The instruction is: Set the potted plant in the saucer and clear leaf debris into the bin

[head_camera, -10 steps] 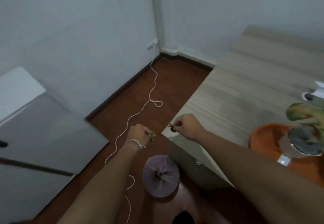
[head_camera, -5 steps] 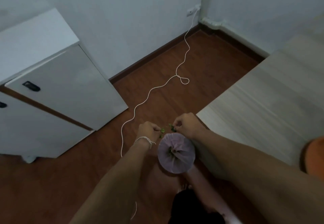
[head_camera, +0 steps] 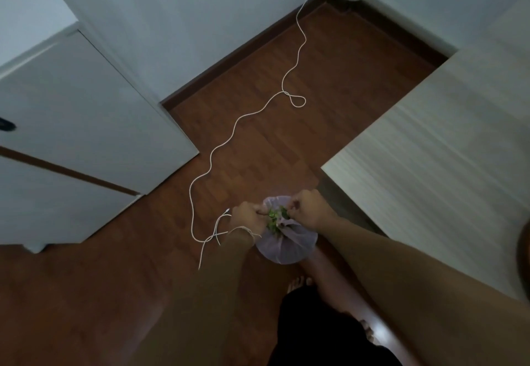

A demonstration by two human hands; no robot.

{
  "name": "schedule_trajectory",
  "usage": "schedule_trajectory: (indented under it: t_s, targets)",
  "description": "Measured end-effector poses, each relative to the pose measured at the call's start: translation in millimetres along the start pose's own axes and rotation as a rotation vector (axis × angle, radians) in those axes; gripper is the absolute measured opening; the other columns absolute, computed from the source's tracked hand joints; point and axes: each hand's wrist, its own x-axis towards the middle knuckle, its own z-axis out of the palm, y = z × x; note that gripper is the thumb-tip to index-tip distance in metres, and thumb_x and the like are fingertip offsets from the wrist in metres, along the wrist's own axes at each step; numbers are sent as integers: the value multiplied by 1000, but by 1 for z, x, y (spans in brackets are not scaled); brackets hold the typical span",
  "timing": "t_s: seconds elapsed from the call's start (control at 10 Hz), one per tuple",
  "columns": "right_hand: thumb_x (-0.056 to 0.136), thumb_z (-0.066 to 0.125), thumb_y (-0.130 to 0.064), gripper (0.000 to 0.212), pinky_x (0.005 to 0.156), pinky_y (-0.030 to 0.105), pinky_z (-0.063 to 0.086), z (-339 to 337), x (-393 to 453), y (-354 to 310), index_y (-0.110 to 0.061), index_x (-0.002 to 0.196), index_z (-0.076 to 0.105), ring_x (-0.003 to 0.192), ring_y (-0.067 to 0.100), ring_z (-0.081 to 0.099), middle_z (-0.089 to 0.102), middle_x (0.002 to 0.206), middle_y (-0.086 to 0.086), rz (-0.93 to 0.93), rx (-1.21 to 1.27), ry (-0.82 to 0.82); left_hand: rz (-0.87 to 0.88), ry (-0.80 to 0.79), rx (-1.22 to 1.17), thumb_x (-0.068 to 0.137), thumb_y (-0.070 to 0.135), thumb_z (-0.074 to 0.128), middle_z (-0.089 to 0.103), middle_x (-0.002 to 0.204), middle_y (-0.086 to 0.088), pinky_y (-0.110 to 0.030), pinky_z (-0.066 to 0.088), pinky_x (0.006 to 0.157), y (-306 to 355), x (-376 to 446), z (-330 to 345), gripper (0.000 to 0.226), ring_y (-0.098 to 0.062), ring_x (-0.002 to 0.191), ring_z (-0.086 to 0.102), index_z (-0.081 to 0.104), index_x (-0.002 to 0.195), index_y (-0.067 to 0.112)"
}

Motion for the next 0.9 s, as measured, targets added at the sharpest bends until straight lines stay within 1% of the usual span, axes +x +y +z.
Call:
schedule_trajectory:
  t_s: [0.1, 0.2, 0.3, 0.4, 0.5, 0.6, 0.7, 0.8, 0.9]
  targets:
    - [78, 60, -5, 35, 54, 29, 36, 7, 5, 6, -16, 46, 54, 54, 22, 51, 56, 54, 11, 36, 43, -3, 18, -13, 5, 72, 17, 70, 77, 89, -13, -39, 56, 86, -1, 8, 6, 16, -34, 93, 70, 79, 84, 11]
    - [77, 60, -5, 37, 54, 32, 38, 18, 10, 15, -18, 44, 53, 51, 25, 47, 50, 48, 10, 75, 84, -5, 48, -25, 35, 76, 22, 67, 76, 85, -18, -36, 55, 80, 3, 11, 12, 20, -36, 89, 69, 78, 84, 7]
    - [84, 60, -14, 27, 64, 33, 48, 34, 12, 24, -18, 59, 68, 62, 25, 56, 64, 63, 10, 133, 68, -63, 61, -47, 123, 72, 35, 54, 70, 81, -23, -36, 50, 70, 7, 11, 16, 39, -38, 85, 68, 74, 80, 2]
    - [88, 59, -23, 21, 81, 29, 48, 48, 10, 32, -15, 100, 74, 95, 26, 65, 73, 102, 8, 211, 37, -126, 59, -120, 306, 83, 39, 41, 69, 103, -26, -39, 48, 82, 7, 12, 25, 50, -41, 101, 64, 72, 98, 2]
    - [88, 63, -22, 22, 87, 30, 46, 56, 3, 37, -17, 104, 76, 102, 28, 66, 74, 108, 9, 161, -8, -82, 73, -120, 422, 95, 28, 41, 67, 114, -21, -37, 45, 86, 1, 14, 33, 37, -39, 109, 60, 69, 106, 6]
    - [89, 66, -22, 22, 103, 30, 41, 57, -3, 41, -14, 106, 77, 105, 27, 66, 75, 112, 8, 95, -9, -25, 99, -151, 442, 89, 38, 27, 66, 115, -21, -38, 45, 85, 0, 12, 32, 56, -40, 109, 60, 68, 107, 5]
    - [88, 66, -13, 18, 91, 35, 51, 53, -10, 41, -3, 100, 75, 97, 36, 68, 74, 104, 21, 34, -54, 10, 117, -143, 471, 93, 34, 29, 65, 117, -22, -38, 44, 86, 0, 9, 32, 51, -40, 109, 60, 67, 107, 4]
    - [73, 78, -2, 9, 69, 32, 58, 41, -17, 38, 3, 79, 73, 73, 34, 72, 74, 80, 24, 53, -19, -14, 108, -131, 425, 97, 27, 37, 66, 114, -24, -38, 45, 85, 7, 0, 29, 41, -41, 107, 60, 67, 103, 0]
    - [94, 56, -15, 17, 76, 36, 51, 28, -20, 26, -2, 92, 67, 87, 35, 67, 72, 94, 19, -28, 14, 70, 105, -94, 354, 91, 32, 34, 68, 109, -27, -41, 47, 85, 11, -6, 23, 49, -44, 103, 61, 67, 100, -3]
